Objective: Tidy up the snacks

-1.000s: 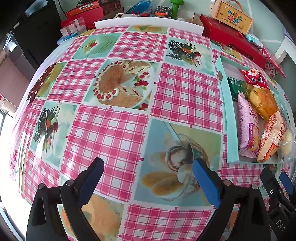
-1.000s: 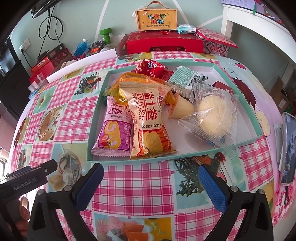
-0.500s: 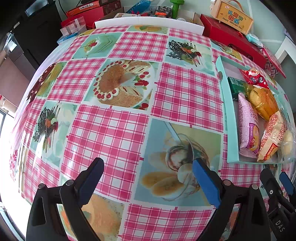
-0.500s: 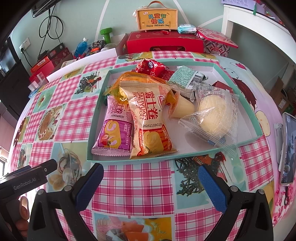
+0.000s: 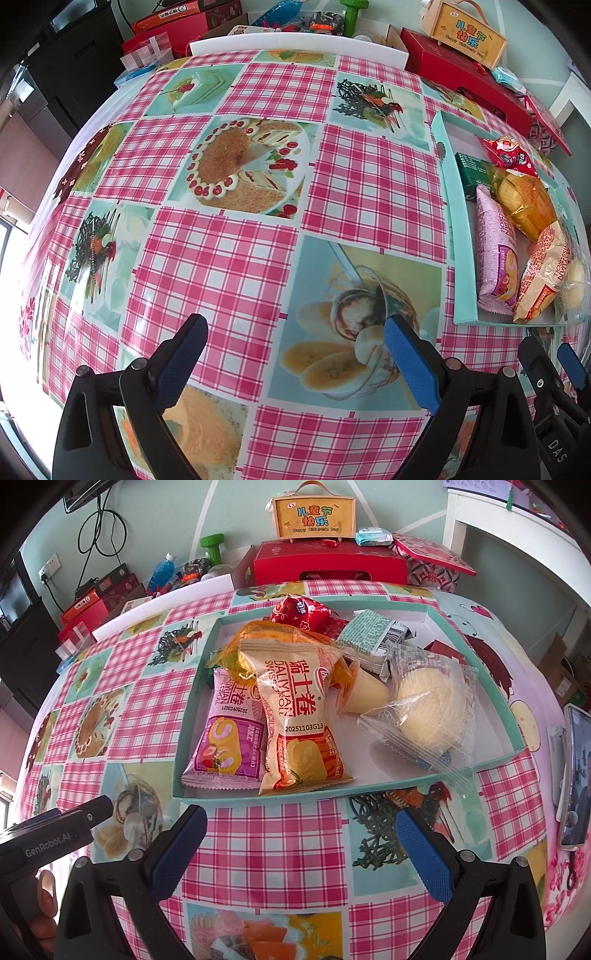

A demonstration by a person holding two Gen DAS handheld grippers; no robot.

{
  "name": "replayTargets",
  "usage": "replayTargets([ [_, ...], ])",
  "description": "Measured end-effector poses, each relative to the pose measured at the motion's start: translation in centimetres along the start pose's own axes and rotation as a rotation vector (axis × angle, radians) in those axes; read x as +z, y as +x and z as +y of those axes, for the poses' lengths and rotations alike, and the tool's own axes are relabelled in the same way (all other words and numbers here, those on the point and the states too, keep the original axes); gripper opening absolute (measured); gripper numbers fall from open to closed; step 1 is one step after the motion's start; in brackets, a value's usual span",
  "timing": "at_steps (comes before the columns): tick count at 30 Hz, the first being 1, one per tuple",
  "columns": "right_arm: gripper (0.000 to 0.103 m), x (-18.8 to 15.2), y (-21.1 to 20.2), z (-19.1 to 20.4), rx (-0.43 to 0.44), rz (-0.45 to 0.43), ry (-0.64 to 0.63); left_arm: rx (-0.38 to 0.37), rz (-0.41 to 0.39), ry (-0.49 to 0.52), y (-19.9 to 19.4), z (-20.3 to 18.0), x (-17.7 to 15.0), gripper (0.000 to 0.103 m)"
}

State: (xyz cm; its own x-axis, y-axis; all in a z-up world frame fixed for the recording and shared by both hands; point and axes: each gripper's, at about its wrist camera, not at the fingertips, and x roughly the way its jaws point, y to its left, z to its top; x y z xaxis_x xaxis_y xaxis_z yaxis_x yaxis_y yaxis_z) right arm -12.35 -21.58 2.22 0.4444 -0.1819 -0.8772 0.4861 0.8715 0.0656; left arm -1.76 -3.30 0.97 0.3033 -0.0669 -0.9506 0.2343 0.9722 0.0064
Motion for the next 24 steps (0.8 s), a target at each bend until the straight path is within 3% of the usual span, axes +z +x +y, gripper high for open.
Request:
replayTargets([
  [24, 0.103, -0.04, 0.05, 0.05, -0.002, 0.001, -0.001, 0.000, -0.003, 0.003, -0.05, -0.01, 0.10, 0.096],
])
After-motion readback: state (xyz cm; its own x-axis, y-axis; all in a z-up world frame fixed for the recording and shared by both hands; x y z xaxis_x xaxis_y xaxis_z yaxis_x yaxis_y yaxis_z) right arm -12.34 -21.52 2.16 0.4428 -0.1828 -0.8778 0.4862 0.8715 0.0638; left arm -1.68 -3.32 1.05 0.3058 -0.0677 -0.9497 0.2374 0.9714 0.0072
